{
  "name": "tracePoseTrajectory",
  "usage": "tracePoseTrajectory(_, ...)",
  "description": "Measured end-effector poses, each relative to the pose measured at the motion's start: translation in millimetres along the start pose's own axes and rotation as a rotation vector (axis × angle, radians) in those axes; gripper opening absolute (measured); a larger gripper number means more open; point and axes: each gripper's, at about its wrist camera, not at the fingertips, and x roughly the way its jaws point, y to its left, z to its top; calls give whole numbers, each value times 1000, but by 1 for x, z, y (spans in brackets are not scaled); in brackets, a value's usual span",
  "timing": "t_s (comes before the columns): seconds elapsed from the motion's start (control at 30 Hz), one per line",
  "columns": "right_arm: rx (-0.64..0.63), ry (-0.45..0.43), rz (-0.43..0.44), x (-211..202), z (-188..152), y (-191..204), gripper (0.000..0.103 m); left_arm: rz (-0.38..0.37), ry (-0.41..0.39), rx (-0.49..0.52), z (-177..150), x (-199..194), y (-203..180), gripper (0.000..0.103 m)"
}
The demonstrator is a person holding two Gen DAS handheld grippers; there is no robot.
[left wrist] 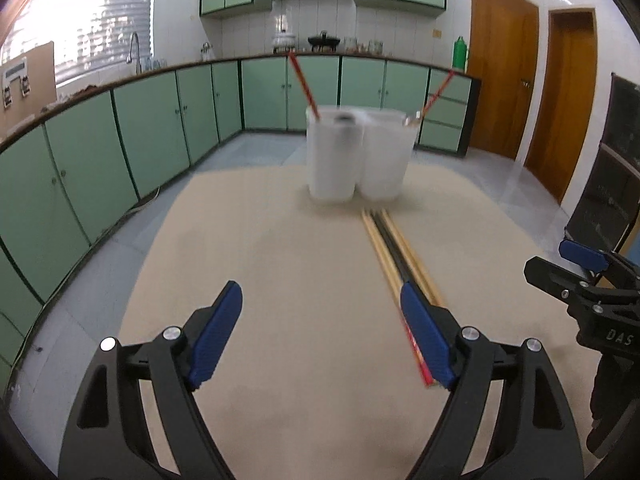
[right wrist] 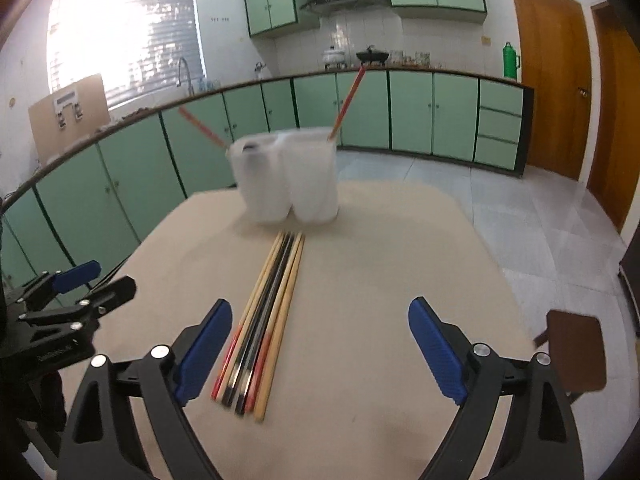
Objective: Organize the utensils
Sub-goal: 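Move the right gripper back over the remaining chopsticks, then grasp a plain wooden chopstick with the right gripper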
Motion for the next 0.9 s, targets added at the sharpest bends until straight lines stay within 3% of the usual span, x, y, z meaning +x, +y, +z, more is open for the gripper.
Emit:
tracePoseTrajectory(0.27, -12, 90, -24, 6, -37, 11, 80, 26, 95, -11, -32, 10, 6, 79)
tracePoseTrajectory(0.4, -33, 140, -30, 12, -55, 16, 67, 29, 120, -23, -39, 14, 6, 79)
tracePoseTrajectory(0.7, -72, 217, -14, 26, -61, 28, 42, 26, 145, -28, -45, 15, 1, 79)
tracePoseTrajectory(0.9, -84, 221, -22, 30, -59, 34, 37, 21, 155, -36, -45, 19, -1, 80)
